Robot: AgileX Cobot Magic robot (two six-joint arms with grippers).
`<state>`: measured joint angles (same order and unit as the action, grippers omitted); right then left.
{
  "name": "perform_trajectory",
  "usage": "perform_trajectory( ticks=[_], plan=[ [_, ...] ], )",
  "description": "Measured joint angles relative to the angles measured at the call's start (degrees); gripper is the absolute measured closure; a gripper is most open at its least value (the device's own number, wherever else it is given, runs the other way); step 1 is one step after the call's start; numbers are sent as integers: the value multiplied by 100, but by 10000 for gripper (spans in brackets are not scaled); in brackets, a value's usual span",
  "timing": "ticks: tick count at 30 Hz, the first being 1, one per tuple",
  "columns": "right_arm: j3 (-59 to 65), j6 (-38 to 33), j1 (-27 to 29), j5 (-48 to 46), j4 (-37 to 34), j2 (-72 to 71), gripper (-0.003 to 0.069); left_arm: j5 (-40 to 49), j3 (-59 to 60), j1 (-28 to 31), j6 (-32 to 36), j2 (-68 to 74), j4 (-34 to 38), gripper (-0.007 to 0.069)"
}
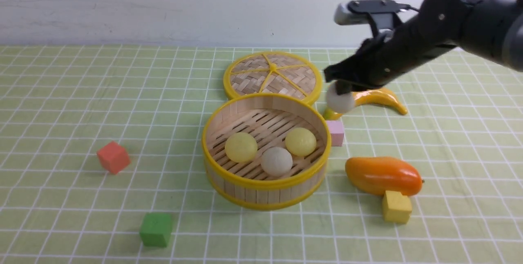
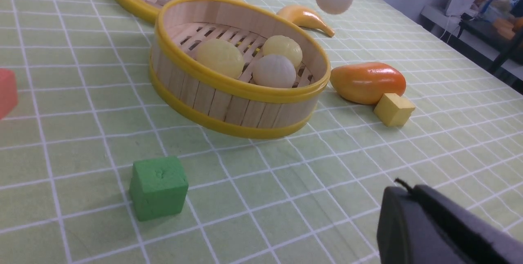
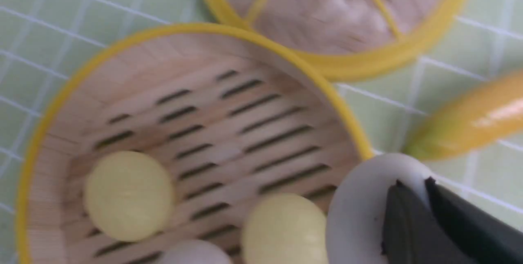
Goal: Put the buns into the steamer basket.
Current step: Use the right arm to put the steamed stuffed bun into the steamer
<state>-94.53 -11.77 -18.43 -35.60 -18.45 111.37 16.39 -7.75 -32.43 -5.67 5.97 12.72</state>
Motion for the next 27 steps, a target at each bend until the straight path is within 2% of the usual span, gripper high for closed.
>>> perform_trajectory(
  ticks=[5,11,13,14,15,19,21,22,23,25,27],
  plan=[
    [-318,-152,-558,611,-86,516,637,0,0,0,0,0,0,635],
    [-453,-152,-793,1430,-87,1210,592,0,0,0,0,0,0,630],
    [-453,-152,-822,1621,-76,1370,554,0,0,0,0,0,0,627],
    [-453,-152,-842,1678,-76,1442,512,0,0,0,0,0,0,627],
    [-453,-152,-842,1677,-76,1448,505,0,0,0,0,0,0,627],
    [-463,-153,-878,1633,-76,1496,324,0,0,0,0,0,0,624],
    [-463,-153,-885,1597,-71,1470,286,0,0,0,0,0,0,624],
    [-463,-153,-896,1404,-71,1353,223,0,0,0,0,0,0,624],
    [-463,-153,-896,1375,-71,1333,217,0,0,0,0,0,0,624],
    [-463,-153,-896,924,-57,993,156,0,0,0,0,0,0,622],
    [-463,-131,-896,354,-15,552,137,0,0,0,0,0,0,621]
  ],
)
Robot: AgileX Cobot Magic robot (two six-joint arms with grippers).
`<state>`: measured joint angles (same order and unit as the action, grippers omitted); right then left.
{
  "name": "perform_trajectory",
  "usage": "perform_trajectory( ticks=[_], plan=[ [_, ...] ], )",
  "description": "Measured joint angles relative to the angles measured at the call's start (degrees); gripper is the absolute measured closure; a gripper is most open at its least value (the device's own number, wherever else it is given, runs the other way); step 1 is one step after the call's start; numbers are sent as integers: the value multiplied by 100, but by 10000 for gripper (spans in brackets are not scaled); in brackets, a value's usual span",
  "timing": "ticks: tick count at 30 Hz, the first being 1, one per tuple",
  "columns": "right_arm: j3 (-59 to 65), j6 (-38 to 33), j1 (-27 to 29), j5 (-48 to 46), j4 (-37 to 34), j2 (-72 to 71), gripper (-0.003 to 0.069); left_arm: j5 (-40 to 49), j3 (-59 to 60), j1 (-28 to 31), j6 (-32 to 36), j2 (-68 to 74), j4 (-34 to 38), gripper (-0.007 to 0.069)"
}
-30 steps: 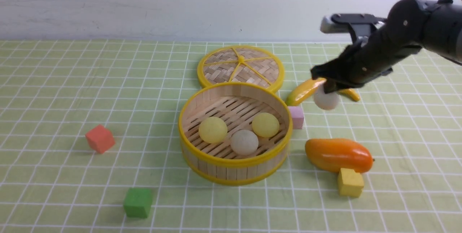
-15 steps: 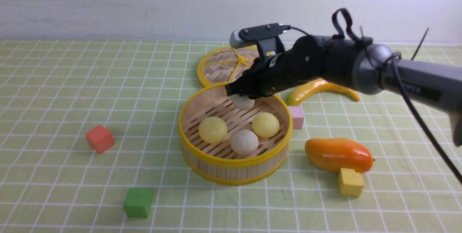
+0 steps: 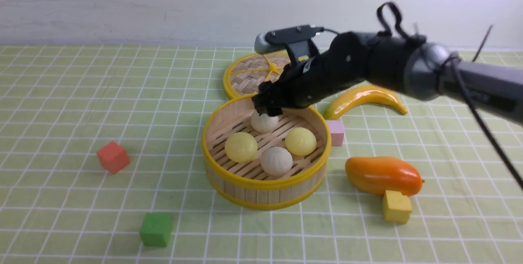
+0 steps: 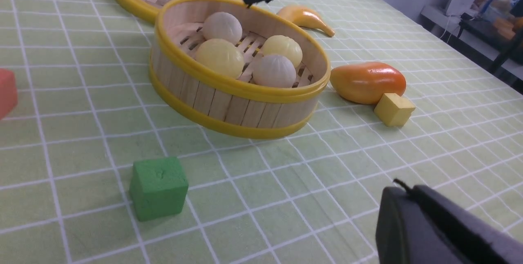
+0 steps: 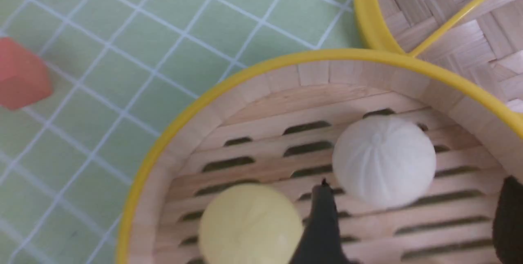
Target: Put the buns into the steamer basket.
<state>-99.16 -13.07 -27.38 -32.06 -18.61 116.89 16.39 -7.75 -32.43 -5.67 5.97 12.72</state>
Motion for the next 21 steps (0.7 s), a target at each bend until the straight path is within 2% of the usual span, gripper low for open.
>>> perform_trajectory(
  ticks=[2,3,4,5,6,8,11,16,21],
  plan=[
    [-4,113,0,-815,106,-524,134,0,0,0,0,0,0,620],
    [-4,163,0,-909,143,-576,135,0,0,0,0,0,0,620],
    [-11,414,0,-1683,309,-990,147,0,0,0,0,0,0,617],
    [-11,455,0,-1780,364,-1038,153,0,0,0,0,0,0,617],
    [24,743,0,-2494,576,-1414,181,0,0,0,0,0,0,615],
    [274,1218,0,-3122,884,-1865,245,0,0,0,0,0,0,613],
    [821,1750,0,-3576,1218,-2531,350,0,0,0,0,0,0,607],
    [1870,2343,0,-3754,1498,-3655,522,0,0,0,0,0,0,606],
    [2390,2472,0,-3963,1534,-4469,620,0,0,0,0,0,0,606]
  ],
)
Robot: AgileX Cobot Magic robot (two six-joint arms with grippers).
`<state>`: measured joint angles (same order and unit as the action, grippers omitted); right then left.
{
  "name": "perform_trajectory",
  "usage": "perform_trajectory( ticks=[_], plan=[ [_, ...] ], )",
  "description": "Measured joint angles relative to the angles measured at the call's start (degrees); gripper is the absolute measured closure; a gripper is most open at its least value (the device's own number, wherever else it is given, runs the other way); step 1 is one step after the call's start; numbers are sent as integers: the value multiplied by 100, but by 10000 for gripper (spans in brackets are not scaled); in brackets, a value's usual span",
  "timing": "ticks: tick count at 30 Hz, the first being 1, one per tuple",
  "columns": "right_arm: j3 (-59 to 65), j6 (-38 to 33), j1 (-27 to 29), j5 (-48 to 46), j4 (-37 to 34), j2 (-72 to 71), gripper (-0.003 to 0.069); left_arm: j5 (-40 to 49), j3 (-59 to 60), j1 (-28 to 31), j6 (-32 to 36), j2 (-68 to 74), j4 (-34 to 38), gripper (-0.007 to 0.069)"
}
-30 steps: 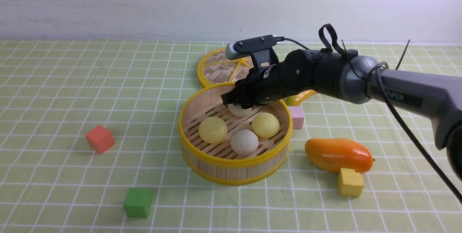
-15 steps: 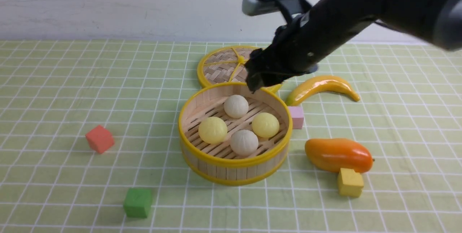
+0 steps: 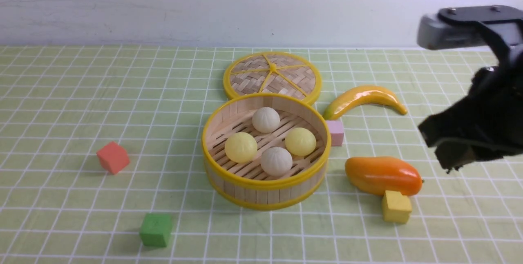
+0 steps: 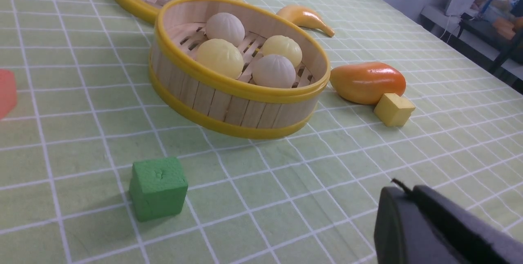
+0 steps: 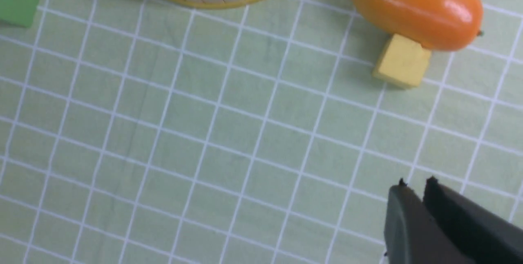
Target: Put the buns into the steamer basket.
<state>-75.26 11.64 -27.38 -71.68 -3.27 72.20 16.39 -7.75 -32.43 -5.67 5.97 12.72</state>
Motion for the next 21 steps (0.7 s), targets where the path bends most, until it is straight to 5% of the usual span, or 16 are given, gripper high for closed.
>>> perform_trajectory(
  ticks=[12,16,21],
  plan=[
    [192,-85,232,112,270,-1083,650,0,0,0,0,0,0,595],
    [1137,-433,915,1184,285,-2120,650,0,0,0,0,0,0,592],
    [4173,-1083,2079,3435,-110,-4619,650,0,0,0,0,0,0,588]
  ],
)
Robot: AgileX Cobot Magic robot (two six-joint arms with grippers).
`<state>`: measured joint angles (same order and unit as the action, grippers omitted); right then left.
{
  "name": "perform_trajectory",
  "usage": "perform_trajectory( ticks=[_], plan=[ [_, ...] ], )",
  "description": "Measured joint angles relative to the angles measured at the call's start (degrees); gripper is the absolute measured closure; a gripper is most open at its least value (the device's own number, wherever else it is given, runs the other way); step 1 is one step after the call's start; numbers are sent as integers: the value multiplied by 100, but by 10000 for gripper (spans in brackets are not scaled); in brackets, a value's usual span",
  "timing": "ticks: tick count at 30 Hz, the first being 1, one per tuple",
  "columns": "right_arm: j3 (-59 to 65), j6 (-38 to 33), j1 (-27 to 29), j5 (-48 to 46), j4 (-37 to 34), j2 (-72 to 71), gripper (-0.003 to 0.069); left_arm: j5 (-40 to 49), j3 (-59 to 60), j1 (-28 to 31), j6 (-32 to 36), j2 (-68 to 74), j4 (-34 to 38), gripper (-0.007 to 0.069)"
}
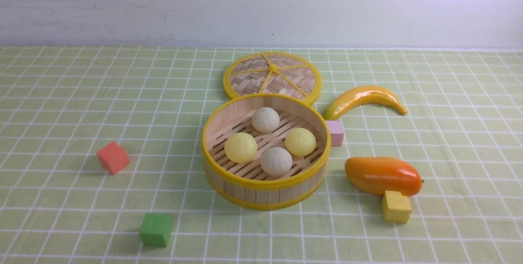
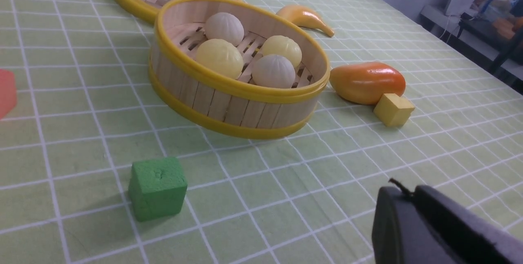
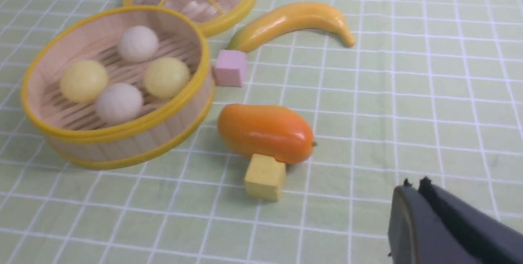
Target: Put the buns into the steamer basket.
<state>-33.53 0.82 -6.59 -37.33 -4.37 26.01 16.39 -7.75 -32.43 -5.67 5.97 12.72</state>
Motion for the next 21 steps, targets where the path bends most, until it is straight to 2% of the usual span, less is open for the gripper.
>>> perform_trajectory(
  ticks=[1,2,3,8,21],
  plan=[
    [119,0,36,0,-10,0,650,0,0,0,0,0,0,587],
    [1149,-5,306,571,-122,-888,650,0,0,0,0,0,0,586],
    [1569,-12,396,782,-163,-1210,650,0,0,0,0,0,0,587],
    [3321,-18,659,1687,-244,-2483,650,0,0,0,0,0,0,587],
    [3463,25,721,1511,-107,-2660,640,2,0,0,0,0,-5,568]
  ],
)
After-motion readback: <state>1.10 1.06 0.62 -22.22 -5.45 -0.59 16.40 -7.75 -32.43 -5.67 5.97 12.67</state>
